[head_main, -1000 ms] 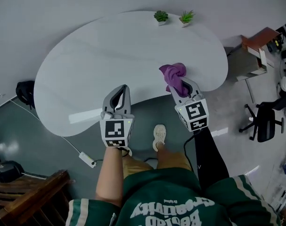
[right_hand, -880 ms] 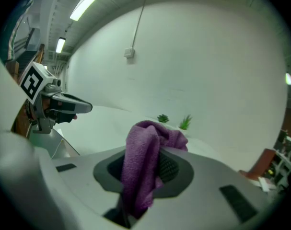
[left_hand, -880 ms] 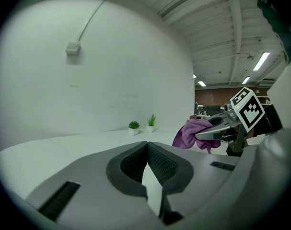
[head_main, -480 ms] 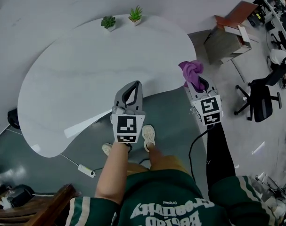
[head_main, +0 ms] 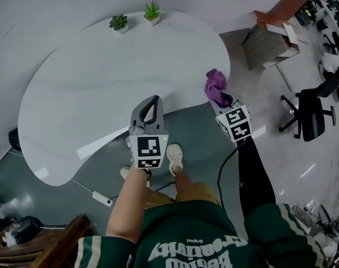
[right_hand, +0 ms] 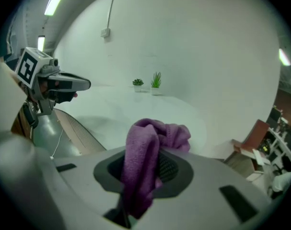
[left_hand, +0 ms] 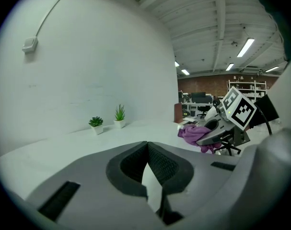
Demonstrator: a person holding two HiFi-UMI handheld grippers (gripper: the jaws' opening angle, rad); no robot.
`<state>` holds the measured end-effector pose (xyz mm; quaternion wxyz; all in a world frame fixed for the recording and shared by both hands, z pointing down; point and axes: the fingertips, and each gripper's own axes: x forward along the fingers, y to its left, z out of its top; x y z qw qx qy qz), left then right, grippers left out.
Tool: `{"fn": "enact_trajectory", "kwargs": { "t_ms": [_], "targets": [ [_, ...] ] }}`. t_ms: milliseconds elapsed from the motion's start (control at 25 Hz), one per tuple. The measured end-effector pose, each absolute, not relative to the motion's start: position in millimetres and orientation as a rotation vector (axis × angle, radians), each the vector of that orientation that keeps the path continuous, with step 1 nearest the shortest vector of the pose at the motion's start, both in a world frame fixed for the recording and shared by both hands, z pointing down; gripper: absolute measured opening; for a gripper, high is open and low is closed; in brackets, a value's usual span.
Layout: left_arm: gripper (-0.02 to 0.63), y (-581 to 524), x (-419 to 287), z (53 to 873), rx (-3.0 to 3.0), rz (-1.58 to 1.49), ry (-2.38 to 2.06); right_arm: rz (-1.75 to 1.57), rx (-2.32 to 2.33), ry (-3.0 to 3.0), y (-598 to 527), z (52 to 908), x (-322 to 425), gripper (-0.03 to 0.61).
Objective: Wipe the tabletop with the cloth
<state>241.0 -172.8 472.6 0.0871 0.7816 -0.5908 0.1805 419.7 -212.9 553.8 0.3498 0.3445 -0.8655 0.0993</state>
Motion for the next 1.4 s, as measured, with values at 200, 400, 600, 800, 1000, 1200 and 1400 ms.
{"fn": "enact_trajectory", "kwargs": {
  "t_ms": [200,400,600,800,1000,1200,1400],
  "targets": [
    [0.0,-160,216,475,2.268,0.532,-1.81,0.246,0.839,-2.276,-196,555,393,0.091],
    [0.0,-144,186,473,2.229,0.515,-1.847,0.27,0.843,-2.302,-181,556,363,0.091],
    [0.0,-123,153,474,2.189,0.508,-1.88,0.299,0.822,-2.334,-166,556,322,0.091],
    [0.0,-97,111,471,2.152,0.495,-1.919,0.359,0.792,-2.389,-143,557,274,0.091],
    [0.0,-66,66,468,2.139,0.505,-1.94,0.329,0.74,-2.393,-120,557,224,0.091],
    [0.0,-28,14,466,2.099,0.507,-1.979,0.308,0.697,-2.405,-90,557,172,0.091],
    [0.0,9,-37,463,2.044,0.51,-2.046,0.296,0.641,-2.422,-57,558,119,0.091]
  ]
}}
